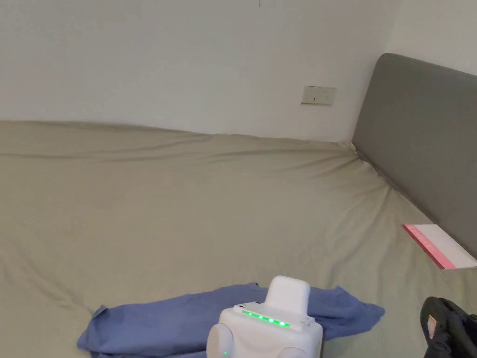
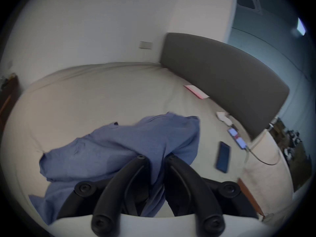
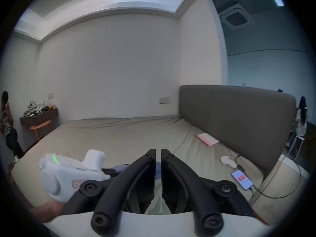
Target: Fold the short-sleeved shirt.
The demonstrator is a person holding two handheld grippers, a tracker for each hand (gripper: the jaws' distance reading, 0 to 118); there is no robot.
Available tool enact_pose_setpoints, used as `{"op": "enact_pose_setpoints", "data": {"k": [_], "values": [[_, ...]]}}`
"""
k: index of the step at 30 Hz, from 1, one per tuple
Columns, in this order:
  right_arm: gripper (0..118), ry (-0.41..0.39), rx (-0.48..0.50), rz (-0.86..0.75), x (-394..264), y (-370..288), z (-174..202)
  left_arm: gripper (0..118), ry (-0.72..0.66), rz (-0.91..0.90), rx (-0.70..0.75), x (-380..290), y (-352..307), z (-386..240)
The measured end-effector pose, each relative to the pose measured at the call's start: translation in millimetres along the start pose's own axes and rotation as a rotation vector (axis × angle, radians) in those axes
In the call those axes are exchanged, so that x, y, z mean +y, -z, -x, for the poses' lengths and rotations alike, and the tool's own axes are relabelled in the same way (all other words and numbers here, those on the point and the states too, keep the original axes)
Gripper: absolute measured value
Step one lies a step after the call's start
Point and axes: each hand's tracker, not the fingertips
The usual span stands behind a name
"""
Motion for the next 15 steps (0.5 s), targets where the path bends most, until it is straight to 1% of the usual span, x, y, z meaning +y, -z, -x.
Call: {"op": "enact_pose_setpoints", "data": {"k": [4,5,6,7,8,9,10,11,13,14,15], "values": [[7,0.007,-0.045,-0.009,0,-11,-23,13,0.050,0.032,-0.052,-22,14,-44],[7,0.011,-0.050,-0.007,-2,-13,-26,13,0.055,0.049,-0.053,-30,21,-47],[7,0.012,-0.051,-0.003,1,-13,-21,14,0.051,0.062,-0.041,-38,29,-48],[7,0.011,-0.053,0.004,0,-13,-21,30,0.052,0.104,-0.026,-44,36,-46],[8,0.005,-0.053,0.016,-3,-13,-20,57,0.041,0.161,-0.023,-49,44,-40],[8,-0.001,-0.056,0.028,-5,-14,-19,90,0.006,0.217,-0.008,-55,49,-33],[8,-0.004,-0.055,0.034,-7,-14,-18,109,-0.022,0.240,0.010,-59,51,-27],[8,-0.004,-0.051,0.035,-8,-15,-16,109,-0.054,0.261,0.012,-64,45,-17],[8,-0.003,-0.038,0.038,-9,-17,-11,109,-0.093,0.162,-0.029,-61,20,-3],[8,0.000,-0.031,0.039,-11,-13,-11,109,-0.093,0.100,-0.026,-57,6,3],[8,0.006,-0.022,0.047,-9,-12,-6,109,-0.067,0.069,0.021,-49,-10,9]]}}
